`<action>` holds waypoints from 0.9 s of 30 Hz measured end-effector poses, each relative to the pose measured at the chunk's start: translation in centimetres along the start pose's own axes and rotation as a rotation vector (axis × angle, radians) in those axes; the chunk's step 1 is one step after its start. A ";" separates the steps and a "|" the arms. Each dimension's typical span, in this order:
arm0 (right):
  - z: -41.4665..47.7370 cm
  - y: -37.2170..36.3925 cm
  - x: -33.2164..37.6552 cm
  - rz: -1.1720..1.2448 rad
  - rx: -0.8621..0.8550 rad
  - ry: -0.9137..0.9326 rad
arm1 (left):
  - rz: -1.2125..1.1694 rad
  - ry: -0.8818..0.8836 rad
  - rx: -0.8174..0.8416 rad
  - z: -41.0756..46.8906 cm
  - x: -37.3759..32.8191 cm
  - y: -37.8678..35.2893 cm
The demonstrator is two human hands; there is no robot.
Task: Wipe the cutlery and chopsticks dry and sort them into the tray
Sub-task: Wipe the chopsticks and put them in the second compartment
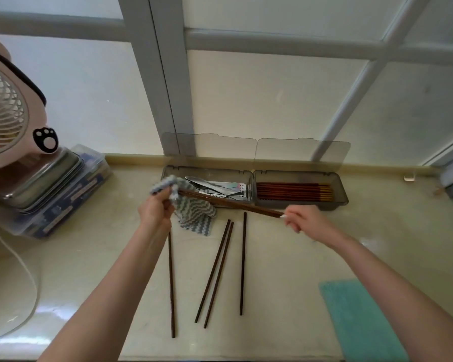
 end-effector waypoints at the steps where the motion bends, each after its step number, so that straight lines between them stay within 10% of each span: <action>1: 0.3 1.3 -2.4 -0.026 -0.080 -0.049 | -0.012 -0.032 -0.033 0.2 -0.5 0.4; 8: 1.2 9.1 -15.2 -0.299 -0.405 -0.368 | 0.258 -0.022 0.183 -2.5 -0.3 -0.8; 27: 8.5 10.5 -13.7 -0.722 0.002 -0.302 | 0.294 -0.109 0.188 -6.2 -0.5 -0.9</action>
Point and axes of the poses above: each hand's wrist, its own z-axis towards the middle knuckle, its own y-axis out of the back of the hand, x = y × z, the point moved 4 cm from there along z, towards the middle knuckle, and after that the axes turned 6 degrees about -y, right-handed, at the moved point
